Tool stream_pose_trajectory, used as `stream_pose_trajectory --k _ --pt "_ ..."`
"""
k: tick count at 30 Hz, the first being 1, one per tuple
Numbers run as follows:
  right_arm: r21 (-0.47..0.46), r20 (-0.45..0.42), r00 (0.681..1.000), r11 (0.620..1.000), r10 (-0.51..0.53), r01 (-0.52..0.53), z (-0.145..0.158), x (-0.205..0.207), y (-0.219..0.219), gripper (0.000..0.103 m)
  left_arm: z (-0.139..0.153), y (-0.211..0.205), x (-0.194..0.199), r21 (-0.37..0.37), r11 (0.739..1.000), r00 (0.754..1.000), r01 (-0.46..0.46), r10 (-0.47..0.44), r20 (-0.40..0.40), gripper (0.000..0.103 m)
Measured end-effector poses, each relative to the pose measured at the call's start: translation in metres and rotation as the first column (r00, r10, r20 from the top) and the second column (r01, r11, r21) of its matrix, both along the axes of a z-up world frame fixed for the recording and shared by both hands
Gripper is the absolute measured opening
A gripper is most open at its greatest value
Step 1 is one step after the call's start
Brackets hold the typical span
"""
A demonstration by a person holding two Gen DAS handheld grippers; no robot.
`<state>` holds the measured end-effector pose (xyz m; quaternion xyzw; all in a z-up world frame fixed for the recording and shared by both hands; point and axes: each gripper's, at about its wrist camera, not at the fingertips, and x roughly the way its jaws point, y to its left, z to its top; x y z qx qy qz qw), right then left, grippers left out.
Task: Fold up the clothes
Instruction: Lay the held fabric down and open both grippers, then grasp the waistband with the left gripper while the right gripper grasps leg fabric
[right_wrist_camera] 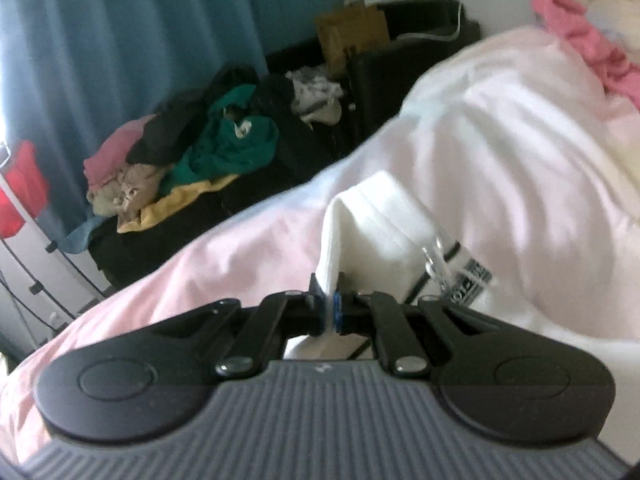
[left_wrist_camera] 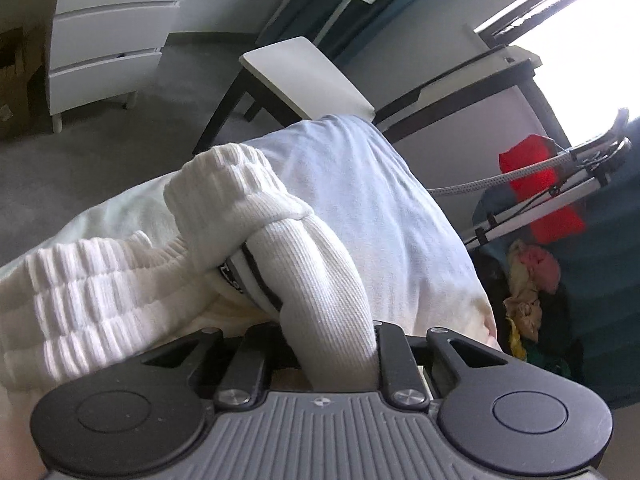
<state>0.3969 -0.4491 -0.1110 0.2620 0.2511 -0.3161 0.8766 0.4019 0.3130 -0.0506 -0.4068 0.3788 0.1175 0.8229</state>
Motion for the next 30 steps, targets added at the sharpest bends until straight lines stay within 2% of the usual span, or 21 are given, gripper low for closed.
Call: stream_pose_trajectory --k 2,5,7,9,10,11,12,16,20,23,25,27,29,30 --pt "0.066 0.031 0.999 0.998 0.008 -0.010 -0.001 -0.008 -0.003 0.010 0.001 -0.001 -0.010 0.012 0.999 0.999 0.034 -0.035 0.019 0.033" --pt "0.184 0.088 0.995 0.981 0.040 -0.055 0.001 -0.031 -0.008 0.013 0.008 0.001 -0.032 0.022 0.996 0.995 0.085 -0.086 0.055 0.048" --pt "0.255 0.140 0.988 0.962 0.062 -0.096 0.005 -0.051 -0.011 0.027 0.013 0.001 -0.054 0.031 0.992 0.989 0.119 -0.121 0.079 0.056" --pt "0.287 0.189 0.980 0.950 0.066 -0.120 0.010 -0.081 -0.008 0.065 0.020 -0.001 -0.085 0.058 0.989 0.984 0.139 -0.145 0.105 0.061" --pt "0.297 0.213 0.975 0.946 0.068 -0.131 0.012 -0.097 -0.006 0.071 0.022 -0.001 -0.101 0.072 0.988 0.982 0.139 -0.146 0.117 0.070" --pt "0.303 0.233 0.970 0.942 0.071 -0.141 0.014 -0.114 -0.003 0.073 0.024 -0.001 -0.118 0.085 0.987 0.981 0.135 -0.145 0.129 0.076" --pt "0.310 0.250 0.965 0.939 0.072 -0.150 0.016 -0.129 0.000 0.072 0.025 -0.001 -0.134 0.087 0.987 0.979 0.135 -0.146 0.142 0.076" --pt "0.362 0.272 0.959 0.915 0.076 -0.175 0.007 -0.184 0.010 0.072 0.010 0.006 -0.196 0.010 0.992 0.977 0.128 -0.128 0.168 0.079" --pt "0.466 0.288 0.957 0.869 0.031 -0.169 -0.027 -0.215 0.013 0.071 -0.022 0.016 -0.227 -0.099 0.992 0.994 0.076 -0.068 0.086 0.079" --pt "0.532 0.308 0.951 0.833 -0.026 -0.150 -0.044 -0.220 0.015 0.070 -0.037 0.021 -0.227 -0.144 0.989 0.995 0.036 -0.022 0.102 0.079" --pt "0.544 0.293 0.954 0.832 -0.066 -0.110 -0.046 -0.221 0.016 0.065 -0.040 0.022 -0.217 -0.158 0.987 0.993 0.012 0.008 0.121 0.079" --pt "0.546 0.287 0.949 0.836 -0.133 -0.048 -0.042 -0.235 0.020 0.069 -0.043 0.021 -0.207 -0.161 0.987 0.990 -0.019 0.041 0.134 0.078" --pt "0.545 0.293 0.945 0.837 -0.146 -0.040 -0.048 -0.244 0.021 0.069 -0.046 0.021 -0.195 -0.155 0.986 0.988 -0.060 0.081 0.133 0.068" --pt "0.563 0.288 0.947 0.825 -0.142 -0.047 -0.056 -0.241 0.017 0.068 -0.046 0.022 -0.189 -0.159 0.983 0.986 -0.087 0.108 0.130 0.065"
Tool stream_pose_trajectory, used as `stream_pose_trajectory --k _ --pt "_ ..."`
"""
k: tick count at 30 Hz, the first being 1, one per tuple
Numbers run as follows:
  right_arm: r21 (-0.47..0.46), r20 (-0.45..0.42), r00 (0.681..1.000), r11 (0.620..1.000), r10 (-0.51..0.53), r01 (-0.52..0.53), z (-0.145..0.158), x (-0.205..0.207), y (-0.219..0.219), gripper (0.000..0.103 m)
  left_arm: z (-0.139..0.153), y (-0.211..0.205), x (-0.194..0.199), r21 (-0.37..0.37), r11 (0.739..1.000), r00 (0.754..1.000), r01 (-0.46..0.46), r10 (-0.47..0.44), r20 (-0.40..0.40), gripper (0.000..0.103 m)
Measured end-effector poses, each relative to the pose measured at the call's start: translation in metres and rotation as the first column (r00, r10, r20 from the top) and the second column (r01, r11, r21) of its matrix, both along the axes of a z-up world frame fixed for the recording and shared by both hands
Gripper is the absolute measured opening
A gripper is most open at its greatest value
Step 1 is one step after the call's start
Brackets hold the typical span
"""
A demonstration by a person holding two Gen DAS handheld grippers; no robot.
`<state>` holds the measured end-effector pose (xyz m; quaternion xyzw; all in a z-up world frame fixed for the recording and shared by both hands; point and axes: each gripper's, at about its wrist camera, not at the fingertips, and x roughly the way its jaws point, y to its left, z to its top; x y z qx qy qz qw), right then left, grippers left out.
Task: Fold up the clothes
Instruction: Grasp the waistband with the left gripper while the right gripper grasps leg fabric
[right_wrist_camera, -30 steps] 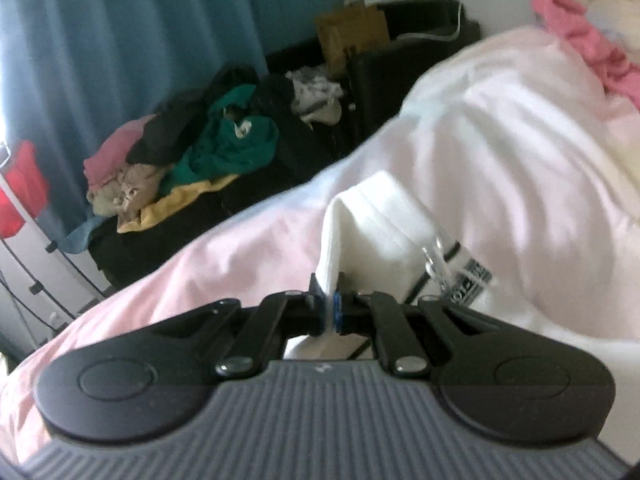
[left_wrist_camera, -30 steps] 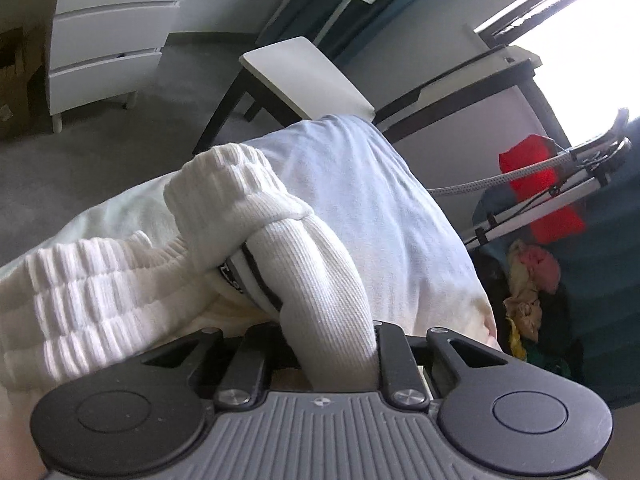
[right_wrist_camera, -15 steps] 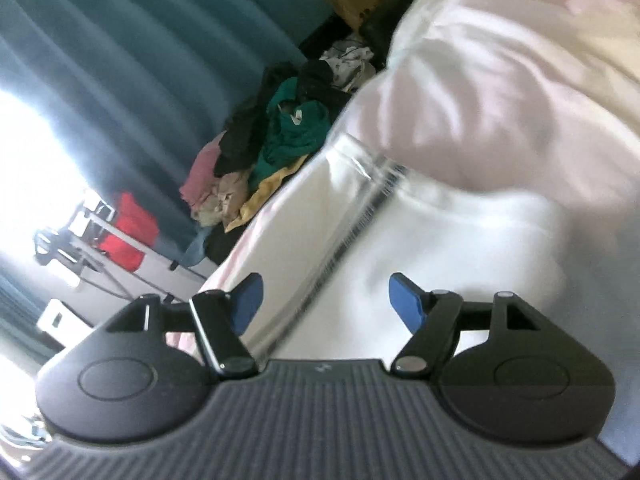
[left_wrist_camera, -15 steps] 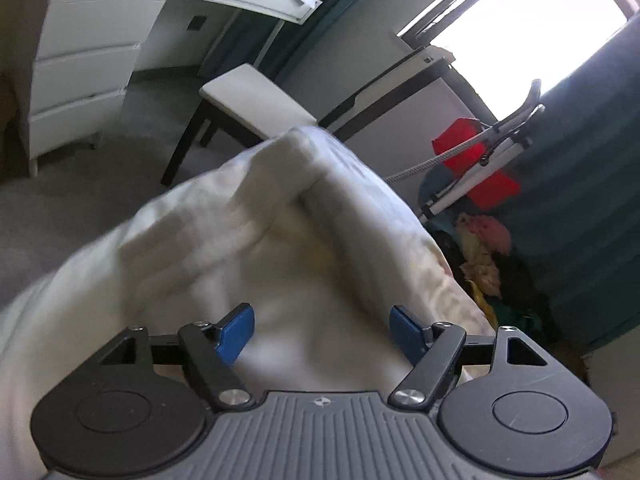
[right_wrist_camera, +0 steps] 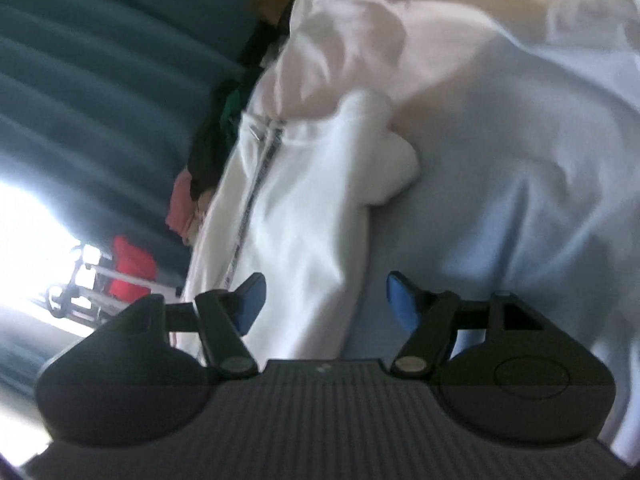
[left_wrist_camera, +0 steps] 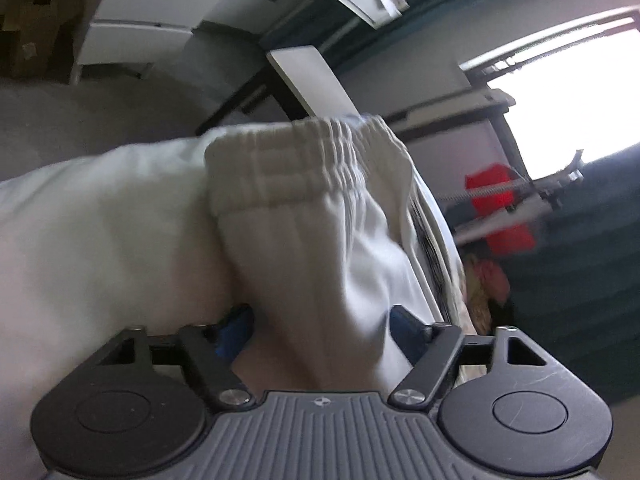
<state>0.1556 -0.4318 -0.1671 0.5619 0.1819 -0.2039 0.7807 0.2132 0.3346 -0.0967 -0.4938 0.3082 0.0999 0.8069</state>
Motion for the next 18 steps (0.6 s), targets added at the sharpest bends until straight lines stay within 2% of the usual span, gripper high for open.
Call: stream_pose_trajectory --k 1,2,3,5,7,8,9,11,15,18 --pt "0.021 -0.003 1.000 1.000 0.010 -0.010 -0.008 0.003 -0.003 0.068 0.000 0.000 0.006 -0.006 1.000 1.000 -0.029 0.029 -0.003 0.061" --pt "0.036 0.013 1.000 0.999 0.013 -0.013 -0.014 0.006 -0.008 0.070 -0.001 0.001 0.012 -0.011 0.998 0.998 -0.058 0.058 -0.006 0.051" --pt "0.039 0.049 0.999 0.999 0.009 -0.011 -0.015 0.011 -0.013 0.070 0.000 0.004 0.017 -0.023 0.996 0.996 -0.084 0.084 -0.013 0.046" --pt "0.007 0.067 0.997 1.000 0.026 -0.027 -0.012 0.029 -0.023 0.068 0.005 0.010 0.024 -0.039 0.994 0.994 -0.106 0.106 -0.008 0.029" --pt "-0.052 0.023 1.000 0.999 0.008 -0.007 -0.004 0.043 -0.032 0.039 0.016 0.016 0.028 -0.028 0.994 0.994 -0.105 0.105 0.001 0.021" --pt "-0.054 0.009 1.000 0.998 -0.010 0.011 -0.001 0.047 -0.037 0.021 0.022 0.018 0.027 -0.030 0.994 0.994 -0.106 0.106 0.002 0.019" --pt "-0.021 0.005 0.999 0.999 -0.039 0.039 -0.001 0.047 -0.042 0.015 0.030 0.021 0.026 -0.034 0.994 0.994 -0.106 0.106 0.003 0.018" --pt "0.004 0.014 0.996 0.996 -0.090 0.089 0.009 0.039 -0.043 0.013 0.044 0.027 0.020 -0.047 0.993 0.994 -0.104 0.104 0.011 0.016" --pt "-0.088 0.070 0.994 0.992 -0.080 0.086 0.045 0.005 -0.024 0.013 0.074 0.041 -0.001 -0.084 0.993 0.994 -0.086 0.091 0.053 0.015" --pt "-0.069 0.065 0.994 0.993 -0.089 0.093 0.052 -0.028 -0.021 0.013 0.094 0.050 -0.027 -0.046 0.997 0.995 -0.058 0.061 0.074 0.015"
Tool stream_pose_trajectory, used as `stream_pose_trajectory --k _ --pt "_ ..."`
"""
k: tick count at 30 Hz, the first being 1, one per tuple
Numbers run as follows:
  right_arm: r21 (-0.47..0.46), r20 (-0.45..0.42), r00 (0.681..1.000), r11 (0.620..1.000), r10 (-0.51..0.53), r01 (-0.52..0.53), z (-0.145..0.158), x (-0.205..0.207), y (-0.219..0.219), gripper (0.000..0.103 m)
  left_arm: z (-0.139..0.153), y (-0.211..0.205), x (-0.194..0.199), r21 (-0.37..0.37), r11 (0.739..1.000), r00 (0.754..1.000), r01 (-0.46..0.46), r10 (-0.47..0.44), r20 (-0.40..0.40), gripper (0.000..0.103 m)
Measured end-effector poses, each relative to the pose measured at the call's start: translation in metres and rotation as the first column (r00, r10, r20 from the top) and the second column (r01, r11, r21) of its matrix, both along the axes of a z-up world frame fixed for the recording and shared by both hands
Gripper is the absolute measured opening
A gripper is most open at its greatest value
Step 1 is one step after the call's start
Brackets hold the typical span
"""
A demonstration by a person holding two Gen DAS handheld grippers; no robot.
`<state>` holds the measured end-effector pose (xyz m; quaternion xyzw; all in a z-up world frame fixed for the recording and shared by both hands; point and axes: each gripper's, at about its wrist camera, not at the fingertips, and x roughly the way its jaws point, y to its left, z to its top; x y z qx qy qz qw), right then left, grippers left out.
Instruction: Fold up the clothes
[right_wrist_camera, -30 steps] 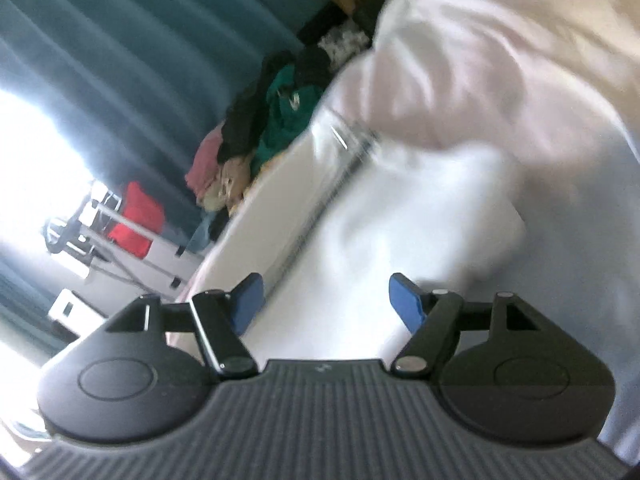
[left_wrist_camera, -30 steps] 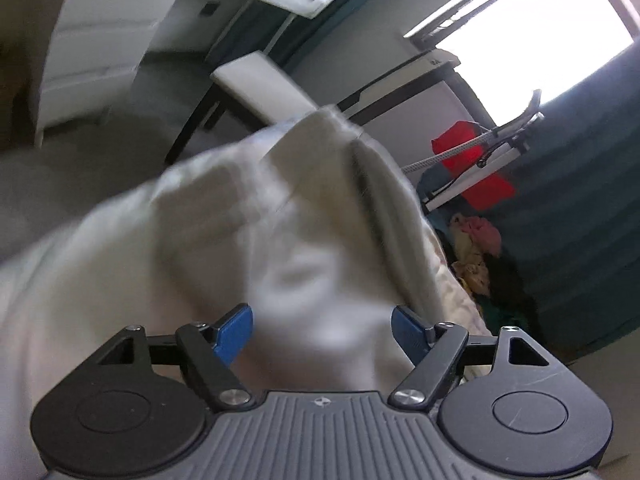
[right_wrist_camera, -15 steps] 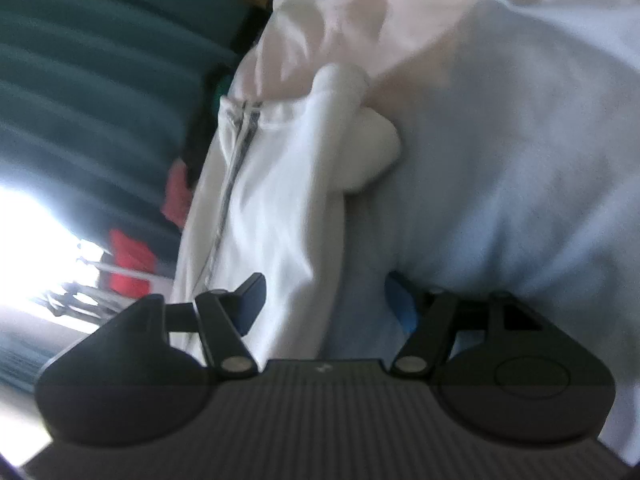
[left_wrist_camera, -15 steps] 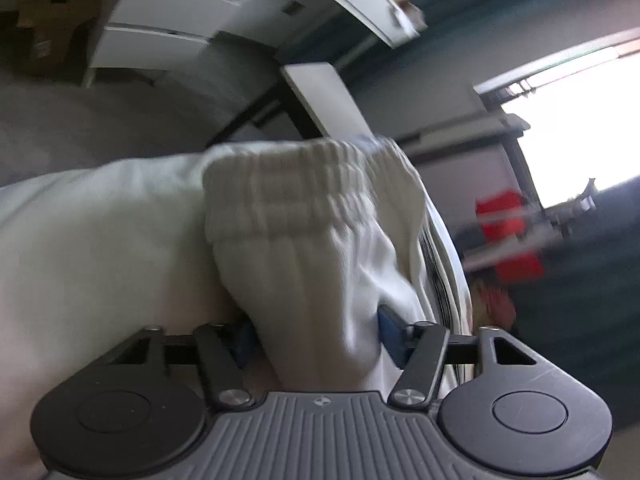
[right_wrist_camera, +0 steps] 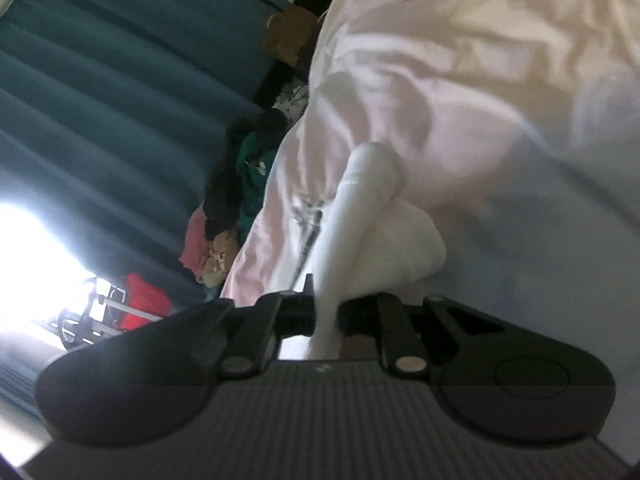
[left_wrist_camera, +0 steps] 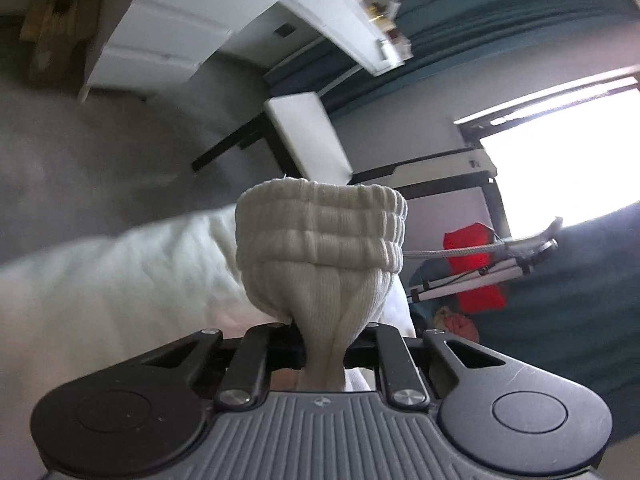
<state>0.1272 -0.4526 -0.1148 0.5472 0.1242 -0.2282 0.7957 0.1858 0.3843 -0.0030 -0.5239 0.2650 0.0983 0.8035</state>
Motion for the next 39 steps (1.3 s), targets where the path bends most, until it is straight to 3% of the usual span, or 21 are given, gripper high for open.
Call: stream_pose_trajectory --k 3,9,15,18,21,23,26,28,30,32,34,35,39 --pt "0.033 0.000 1.000 0.999 -0.025 0.025 0.002 -0.042 0.004 0.012 0.008 0.009 -0.039 -0.011 1.000 1.000 0.019 -0.019 -0.012 0.015" --pt "0.041 -0.013 0.999 0.998 -0.052 0.053 0.002 -0.134 0.014 0.013 0.015 0.025 -0.119 0.056 0.995 0.995 0.081 -0.078 -0.069 0.015" --pt "0.169 -0.002 0.999 0.984 -0.048 0.047 -0.046 -0.163 0.007 0.013 -0.025 0.036 -0.145 0.125 0.976 0.973 0.180 -0.158 -0.170 0.020" --pt "0.154 -0.009 1.000 0.988 -0.027 0.028 -0.050 -0.165 0.009 0.013 -0.038 0.033 -0.149 0.160 0.965 0.970 0.206 -0.179 -0.167 0.023" --pt "0.193 0.013 0.999 0.981 -0.034 0.031 -0.058 -0.166 0.007 0.015 -0.039 0.028 -0.159 0.181 0.962 0.972 0.203 -0.175 -0.158 0.031" --pt "0.220 0.035 0.999 0.975 -0.038 0.030 -0.063 -0.169 0.007 0.015 -0.036 0.021 -0.168 0.234 0.949 0.970 0.209 -0.171 -0.174 0.046" --pt "0.215 0.022 1.000 0.977 0.008 -0.013 -0.064 -0.166 0.006 0.018 -0.032 0.006 -0.188 0.320 0.923 0.968 0.212 -0.154 -0.198 0.059" --pt "0.215 0.061 0.998 0.976 0.027 -0.040 -0.062 -0.166 0.007 0.031 -0.029 -0.005 -0.200 0.362 0.908 0.967 0.212 -0.142 -0.210 0.061" --pt "0.222 0.101 0.994 0.973 0.045 -0.066 -0.059 -0.164 0.010 0.068 -0.022 -0.018 -0.213 0.403 0.891 0.969 0.209 -0.133 -0.207 0.062" --pt "0.198 0.110 0.992 0.977 0.058 -0.079 -0.053 -0.162 0.016 0.075 -0.010 -0.032 -0.224 0.467 0.859 0.972 0.211 -0.136 -0.189 0.062" --pt "0.166 0.100 0.993 0.982 0.068 -0.084 -0.046 -0.159 0.021 0.075 0.006 -0.049 -0.232 0.561 0.810 0.983 0.171 -0.100 -0.157 0.066" --pt "0.149 0.078 0.994 0.985 0.071 -0.082 -0.044 -0.157 0.023 0.075 0.012 -0.055 -0.234 0.582 0.799 0.987 0.151 -0.085 -0.138 0.067" --pt "0.133 0.079 0.994 0.987 0.080 -0.090 -0.045 -0.156 0.023 0.075 0.036 -0.091 -0.230 0.580 0.805 0.992 0.124 -0.107 -0.063 0.068"
